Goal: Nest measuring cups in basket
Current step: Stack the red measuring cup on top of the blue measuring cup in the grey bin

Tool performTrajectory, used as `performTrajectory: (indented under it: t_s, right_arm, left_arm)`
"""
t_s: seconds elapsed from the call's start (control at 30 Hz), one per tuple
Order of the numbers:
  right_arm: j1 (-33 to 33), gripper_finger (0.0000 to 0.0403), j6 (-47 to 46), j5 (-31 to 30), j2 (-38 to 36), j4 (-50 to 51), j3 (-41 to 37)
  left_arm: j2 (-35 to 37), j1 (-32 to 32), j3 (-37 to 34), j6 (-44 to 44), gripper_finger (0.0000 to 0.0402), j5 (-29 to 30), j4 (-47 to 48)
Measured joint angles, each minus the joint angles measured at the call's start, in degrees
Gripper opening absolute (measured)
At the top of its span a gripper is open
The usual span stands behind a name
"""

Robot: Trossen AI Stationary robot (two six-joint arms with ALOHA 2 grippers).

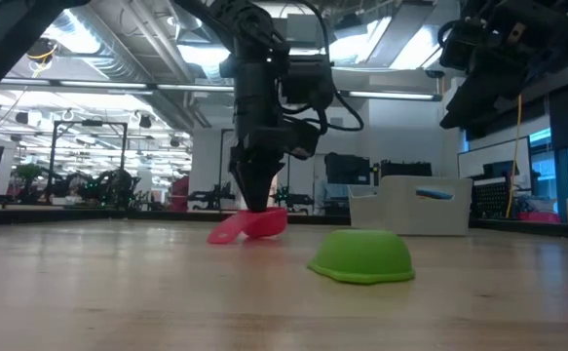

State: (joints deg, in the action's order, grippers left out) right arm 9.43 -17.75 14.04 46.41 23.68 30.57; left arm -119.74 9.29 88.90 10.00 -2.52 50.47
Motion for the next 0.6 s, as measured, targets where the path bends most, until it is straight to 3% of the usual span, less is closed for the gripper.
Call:
performTrajectory:
  t_s: [0.13,0.37,0.6]
  right_arm:
    - [0.0,0.0149,0.2,-0.6,-1.0,0.0,0.0]
    - [0.1,0.0149,1.4,-5.5,-6.2,4.4,1.0]
    - [0.1,0.0149,4.0,-12.5,-10.4,10.6,1.5]
  left_arm:
    - [0.0,0.7,0.0,0.8,0.0013,-1.7,0.0]
    - [0.3,2.7,0.0,6.5,0.0007,-10.3,-1.6]
    - [0.3,3.9,0.0,13.9,0.0004,-24.7,-12.7]
